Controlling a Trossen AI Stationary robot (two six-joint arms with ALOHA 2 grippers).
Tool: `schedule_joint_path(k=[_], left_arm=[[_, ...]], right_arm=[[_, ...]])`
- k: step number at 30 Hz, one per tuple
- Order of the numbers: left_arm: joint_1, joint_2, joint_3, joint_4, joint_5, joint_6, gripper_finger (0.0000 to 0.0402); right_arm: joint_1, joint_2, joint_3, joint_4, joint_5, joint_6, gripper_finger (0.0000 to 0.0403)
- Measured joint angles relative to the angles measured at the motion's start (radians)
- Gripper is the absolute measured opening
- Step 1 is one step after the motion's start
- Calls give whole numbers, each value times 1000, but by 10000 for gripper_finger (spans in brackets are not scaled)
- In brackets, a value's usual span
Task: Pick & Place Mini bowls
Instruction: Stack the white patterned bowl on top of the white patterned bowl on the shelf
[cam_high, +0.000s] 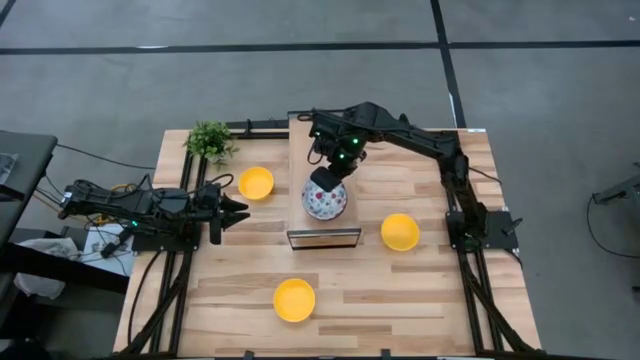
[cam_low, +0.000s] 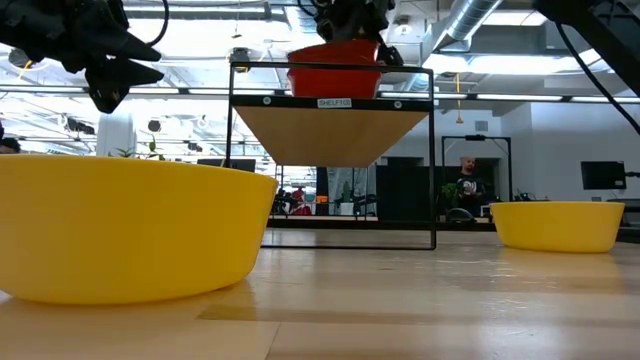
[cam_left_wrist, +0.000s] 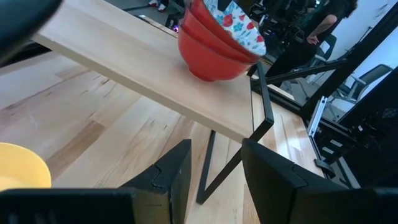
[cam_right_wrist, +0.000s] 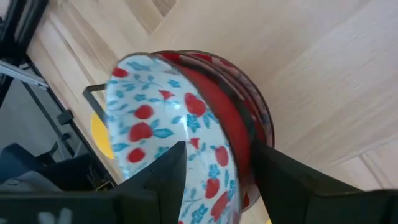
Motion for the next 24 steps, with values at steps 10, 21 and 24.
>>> schedule_joint_path(k=[10, 21, 24], left_arm=[[0, 0, 0, 8, 0, 0, 140], [0, 0, 0, 19, 0, 0, 140], [0, 0, 0, 22, 0, 0, 140]], right_arm=[[-10, -6, 0, -26, -2, -5, 170], [-15, -6, 0, -25, 49, -8, 171], [-15, -6, 0, -26, 55, -4, 170]])
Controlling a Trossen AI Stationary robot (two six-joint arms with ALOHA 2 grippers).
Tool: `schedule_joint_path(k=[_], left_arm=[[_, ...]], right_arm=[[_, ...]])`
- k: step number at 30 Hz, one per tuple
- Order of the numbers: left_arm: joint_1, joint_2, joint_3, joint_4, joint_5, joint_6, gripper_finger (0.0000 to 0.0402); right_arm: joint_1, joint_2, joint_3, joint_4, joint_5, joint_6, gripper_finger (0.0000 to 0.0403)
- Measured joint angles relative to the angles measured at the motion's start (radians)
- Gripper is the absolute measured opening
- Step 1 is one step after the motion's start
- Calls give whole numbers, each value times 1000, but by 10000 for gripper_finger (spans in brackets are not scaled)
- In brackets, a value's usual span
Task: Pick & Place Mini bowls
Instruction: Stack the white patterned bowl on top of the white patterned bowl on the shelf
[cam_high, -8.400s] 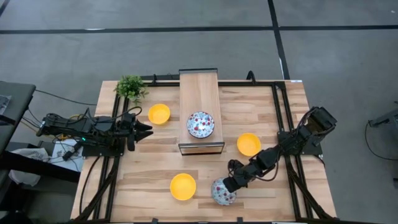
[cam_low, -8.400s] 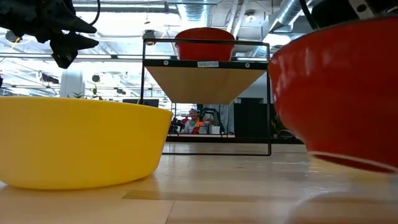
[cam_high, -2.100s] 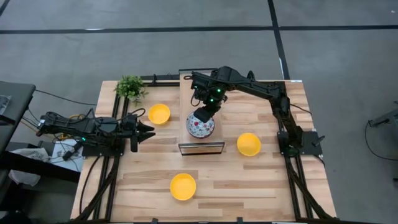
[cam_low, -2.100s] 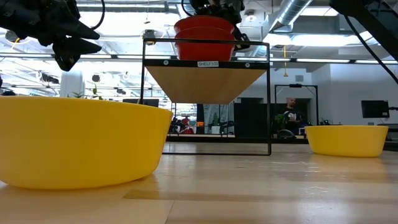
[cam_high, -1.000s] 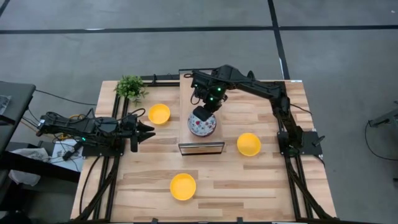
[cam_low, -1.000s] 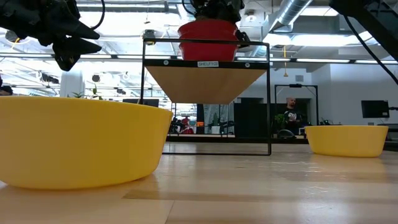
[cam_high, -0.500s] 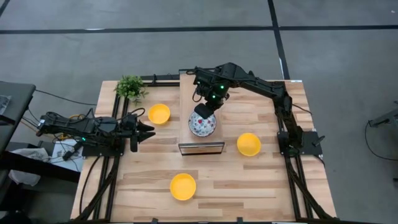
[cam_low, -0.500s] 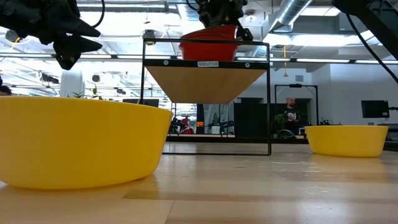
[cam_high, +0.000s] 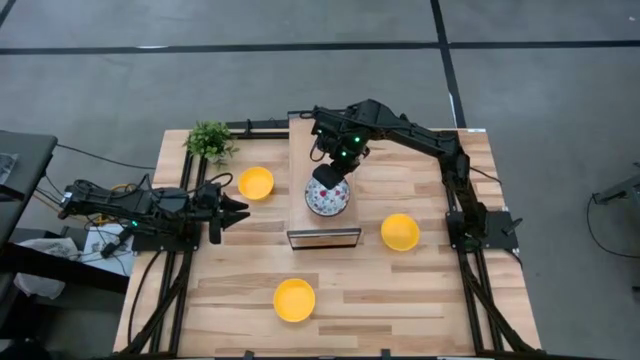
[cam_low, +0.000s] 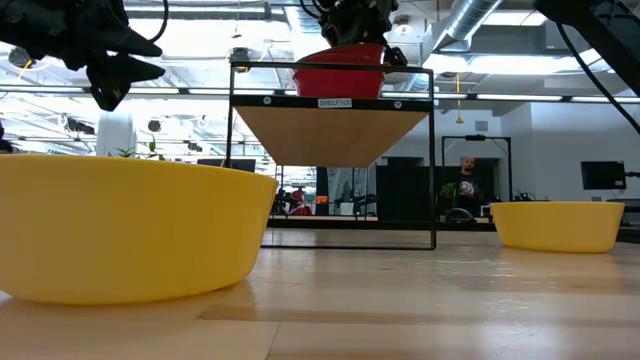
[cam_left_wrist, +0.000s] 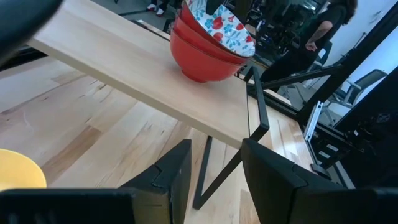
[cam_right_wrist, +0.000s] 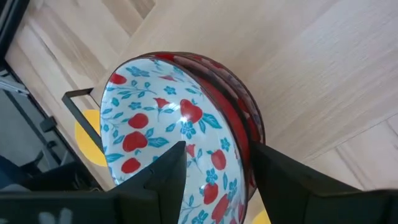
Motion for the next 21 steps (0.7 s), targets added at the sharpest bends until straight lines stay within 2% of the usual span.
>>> schedule_joint_path(k=[8, 21], left_arm=[[0, 0, 0, 1, 0, 0, 140], [0, 0, -1, 8, 0, 0, 140]], right_arm=[[0, 1, 0, 1, 99, 4, 170], [17, 2, 0, 37, 102, 4, 171]])
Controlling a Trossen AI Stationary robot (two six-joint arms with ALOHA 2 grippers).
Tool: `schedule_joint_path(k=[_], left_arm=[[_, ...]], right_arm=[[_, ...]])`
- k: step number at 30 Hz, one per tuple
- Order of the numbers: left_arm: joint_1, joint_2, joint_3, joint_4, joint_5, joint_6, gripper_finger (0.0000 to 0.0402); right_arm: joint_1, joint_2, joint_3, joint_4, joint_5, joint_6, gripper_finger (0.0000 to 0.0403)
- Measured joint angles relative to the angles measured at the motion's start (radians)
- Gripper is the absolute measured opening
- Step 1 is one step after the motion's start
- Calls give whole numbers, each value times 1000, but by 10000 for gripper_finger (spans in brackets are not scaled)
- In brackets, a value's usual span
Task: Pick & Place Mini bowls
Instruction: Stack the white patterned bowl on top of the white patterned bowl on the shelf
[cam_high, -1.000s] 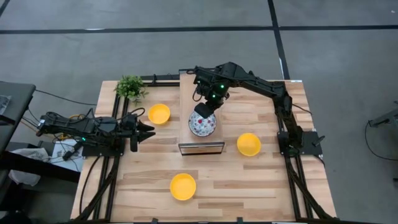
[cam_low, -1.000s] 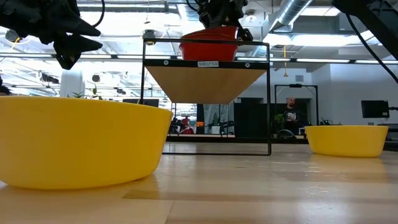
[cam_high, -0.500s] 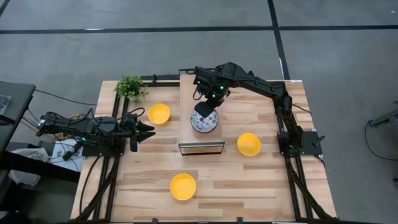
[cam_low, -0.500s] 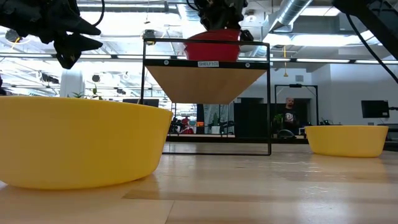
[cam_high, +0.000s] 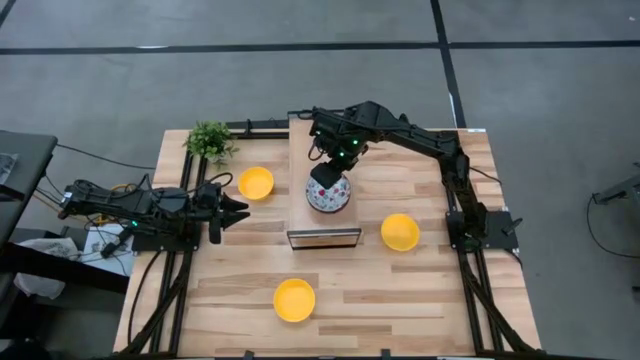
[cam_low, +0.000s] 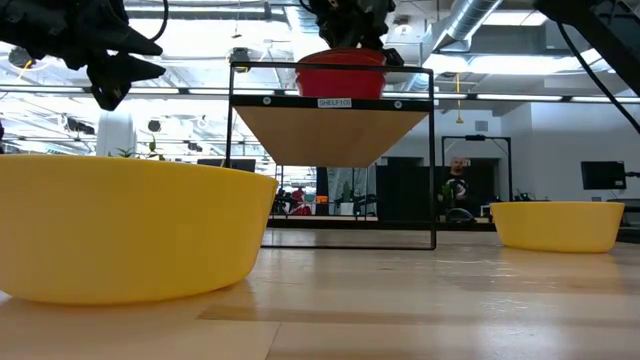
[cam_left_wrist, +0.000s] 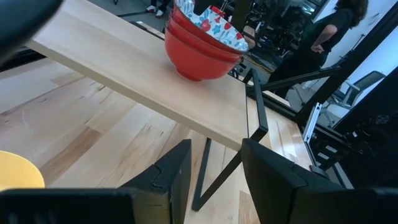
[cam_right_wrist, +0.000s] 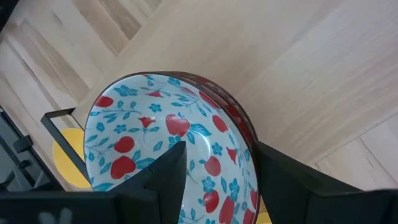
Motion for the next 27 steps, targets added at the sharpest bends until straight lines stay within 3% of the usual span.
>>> schedule_joint_path(k=[27], left_arm=[[0, 0, -1, 8, 0, 0, 140]], right_arm=[[12, -13, 1, -38, -57, -8, 171]])
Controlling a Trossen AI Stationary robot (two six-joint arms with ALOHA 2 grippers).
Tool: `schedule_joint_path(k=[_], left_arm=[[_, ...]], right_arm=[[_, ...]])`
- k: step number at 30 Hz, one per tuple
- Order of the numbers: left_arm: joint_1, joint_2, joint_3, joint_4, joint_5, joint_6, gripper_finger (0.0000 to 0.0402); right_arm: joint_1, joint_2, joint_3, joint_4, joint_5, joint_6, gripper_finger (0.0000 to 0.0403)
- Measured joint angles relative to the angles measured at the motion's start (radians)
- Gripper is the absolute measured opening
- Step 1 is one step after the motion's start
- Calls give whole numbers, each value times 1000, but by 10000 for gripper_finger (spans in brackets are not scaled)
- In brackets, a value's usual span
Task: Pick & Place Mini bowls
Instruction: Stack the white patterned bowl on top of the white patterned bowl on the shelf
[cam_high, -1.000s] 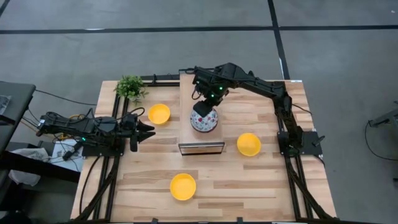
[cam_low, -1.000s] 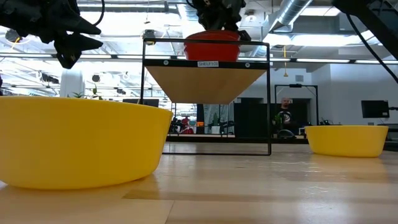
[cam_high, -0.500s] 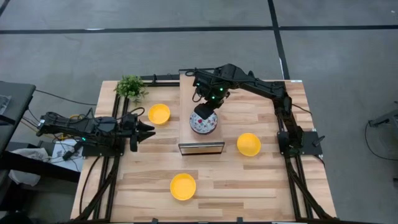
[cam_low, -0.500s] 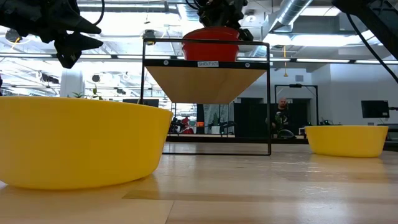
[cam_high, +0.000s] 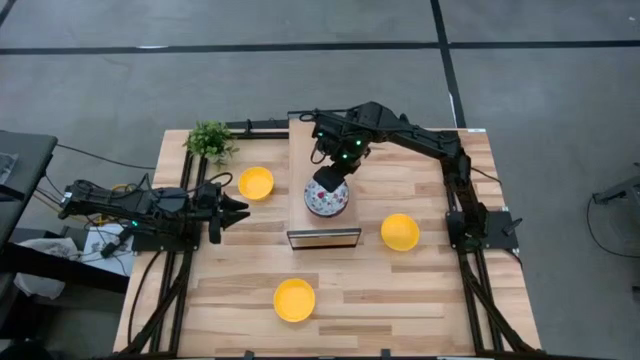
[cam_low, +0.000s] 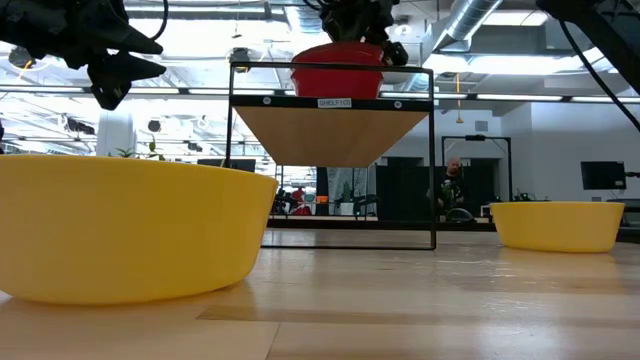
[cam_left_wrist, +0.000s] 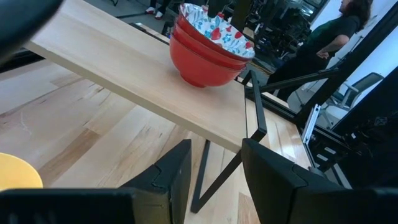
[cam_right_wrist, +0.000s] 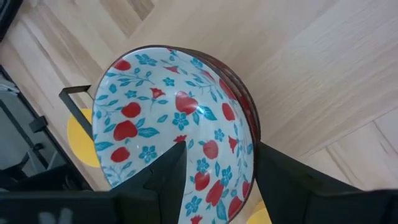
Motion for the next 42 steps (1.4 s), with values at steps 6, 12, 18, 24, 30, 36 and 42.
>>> schedule_joint_path(k=[6, 12, 18, 24, 30, 36, 42], left_arm=[[0, 0, 0, 1, 0, 0, 140], [0, 0, 0, 6, 0, 0, 140], [0, 0, 0, 7, 0, 0, 140], [0, 1, 0, 12, 0, 0, 140], [0, 1, 0, 22, 0, 0, 140], [0, 1, 0, 27, 0, 0, 140], [0, 1, 0, 30, 0, 0, 140]], right_arm=[[1, -3, 0, 0, 1, 0, 170], [1, -3, 0, 0, 8, 0, 170], [1, -18, 0, 0, 29, 0, 171], [-1, -45, 0, 2, 33, 5, 169], [2, -63, 1, 0, 36, 8, 171], [15, -60, -27, -2, 37, 0, 169], [13, -60, -28, 0, 56, 0, 171]])
